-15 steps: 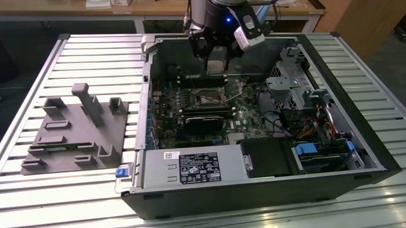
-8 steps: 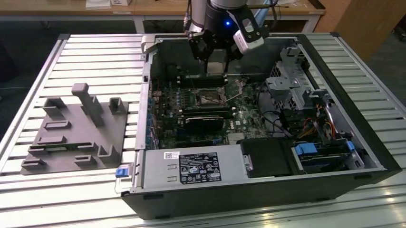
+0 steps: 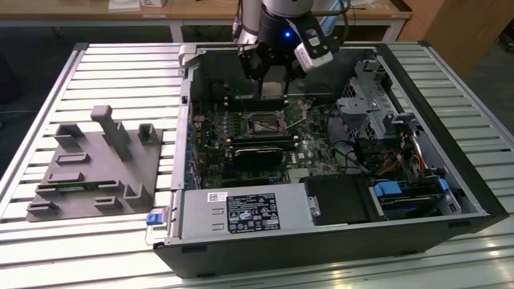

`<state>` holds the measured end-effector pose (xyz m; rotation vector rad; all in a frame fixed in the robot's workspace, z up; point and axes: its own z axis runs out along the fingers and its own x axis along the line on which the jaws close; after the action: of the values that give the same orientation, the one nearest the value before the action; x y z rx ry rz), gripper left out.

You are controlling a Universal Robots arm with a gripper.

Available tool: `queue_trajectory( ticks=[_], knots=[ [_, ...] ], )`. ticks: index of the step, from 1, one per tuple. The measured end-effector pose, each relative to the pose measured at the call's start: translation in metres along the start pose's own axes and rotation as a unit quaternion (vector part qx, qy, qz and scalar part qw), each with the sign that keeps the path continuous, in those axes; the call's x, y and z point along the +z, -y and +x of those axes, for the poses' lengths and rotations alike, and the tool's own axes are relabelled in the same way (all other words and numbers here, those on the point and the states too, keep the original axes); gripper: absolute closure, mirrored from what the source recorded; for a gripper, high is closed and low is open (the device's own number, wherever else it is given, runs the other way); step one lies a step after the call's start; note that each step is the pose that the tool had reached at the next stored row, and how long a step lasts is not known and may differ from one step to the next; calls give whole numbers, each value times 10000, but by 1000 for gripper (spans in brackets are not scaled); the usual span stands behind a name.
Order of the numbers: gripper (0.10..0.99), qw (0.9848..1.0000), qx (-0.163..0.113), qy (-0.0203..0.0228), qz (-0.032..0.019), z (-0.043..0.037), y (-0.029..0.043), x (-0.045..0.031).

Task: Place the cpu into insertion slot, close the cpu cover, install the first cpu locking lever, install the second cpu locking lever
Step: 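Place the cpu into insertion slot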

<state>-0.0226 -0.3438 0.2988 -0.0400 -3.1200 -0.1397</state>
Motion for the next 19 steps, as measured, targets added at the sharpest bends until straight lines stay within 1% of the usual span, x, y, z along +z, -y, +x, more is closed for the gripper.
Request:
queue_trajectory(
  ticks=[9,19],
  knots=[
    [549,10000,0,0,0,-2,11,120],
    [549,10000,0,0,0,-1,26,287]
  ],
)
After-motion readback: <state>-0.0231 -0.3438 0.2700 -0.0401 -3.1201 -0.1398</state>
